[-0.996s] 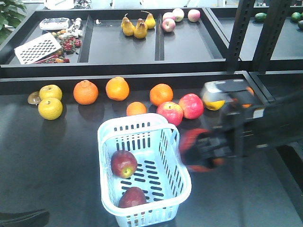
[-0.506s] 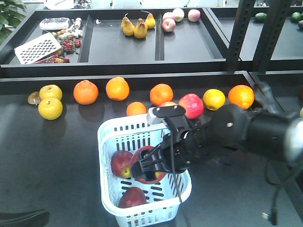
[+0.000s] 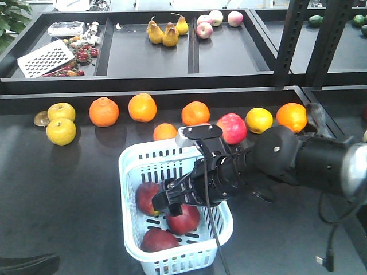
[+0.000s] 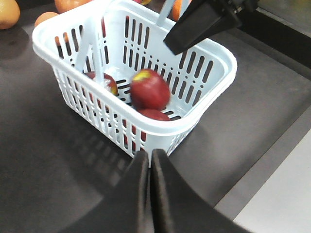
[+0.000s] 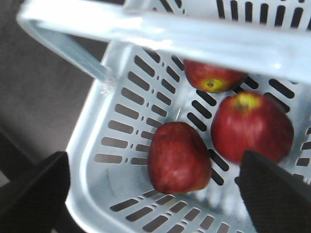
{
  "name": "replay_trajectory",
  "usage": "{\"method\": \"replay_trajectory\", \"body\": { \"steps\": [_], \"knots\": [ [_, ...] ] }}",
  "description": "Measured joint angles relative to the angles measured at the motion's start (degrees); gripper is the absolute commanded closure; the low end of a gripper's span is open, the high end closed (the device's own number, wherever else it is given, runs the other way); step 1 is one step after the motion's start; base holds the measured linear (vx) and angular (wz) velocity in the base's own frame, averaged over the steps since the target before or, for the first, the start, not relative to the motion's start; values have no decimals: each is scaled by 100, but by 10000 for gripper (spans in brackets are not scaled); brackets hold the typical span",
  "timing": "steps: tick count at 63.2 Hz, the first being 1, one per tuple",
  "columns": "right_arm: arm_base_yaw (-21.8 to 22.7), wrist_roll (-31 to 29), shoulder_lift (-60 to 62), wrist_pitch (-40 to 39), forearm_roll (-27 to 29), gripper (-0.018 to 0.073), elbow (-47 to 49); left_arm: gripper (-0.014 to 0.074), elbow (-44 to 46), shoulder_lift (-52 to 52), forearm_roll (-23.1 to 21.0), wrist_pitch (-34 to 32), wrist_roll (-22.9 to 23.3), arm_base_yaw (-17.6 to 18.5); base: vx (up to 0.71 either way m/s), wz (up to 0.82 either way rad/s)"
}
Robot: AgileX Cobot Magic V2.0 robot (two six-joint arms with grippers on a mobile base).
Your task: Pick three apples into basket with both arms
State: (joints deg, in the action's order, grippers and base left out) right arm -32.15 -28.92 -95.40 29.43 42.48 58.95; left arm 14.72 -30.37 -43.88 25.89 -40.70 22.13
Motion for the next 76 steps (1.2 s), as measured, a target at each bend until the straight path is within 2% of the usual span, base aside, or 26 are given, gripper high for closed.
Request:
{"method": "replay_trajectory", "body": {
  "steps": [5, 17, 34, 39, 48, 55, 66, 76],
  "knots": [
    [0, -7, 172, 198, -5, 132, 0, 603, 0, 0, 0, 0, 0, 0, 0, 0],
    [0, -198, 935, 914, -125, 576, 0, 603, 0, 0, 0, 0, 0, 0, 0, 0],
    [0, -117, 2640, 1953, -661, 564, -19, 603, 0, 0, 0, 0, 1, 0, 0, 0],
    [0, 42, 3298, 2186, -964, 564, -80, 603, 0, 0, 0, 0, 1, 0, 0, 0],
    [0, 402, 4634, 2002, -1783, 564, -765, 603, 0, 0, 0, 0, 1, 0, 0, 0],
    [0, 1095, 5729, 1661, -2666, 564, -1708, 603, 0, 0, 0, 0, 1, 0, 0, 0],
    [0, 2548, 6964, 1250, -4103, 564, -3025, 603, 0, 0, 0, 0, 1, 0, 0, 0],
    [0, 3555, 7509, 1219, -4900, 564, -3577, 603, 0, 0, 0, 0, 6, 0, 0, 0]
  ]
}}
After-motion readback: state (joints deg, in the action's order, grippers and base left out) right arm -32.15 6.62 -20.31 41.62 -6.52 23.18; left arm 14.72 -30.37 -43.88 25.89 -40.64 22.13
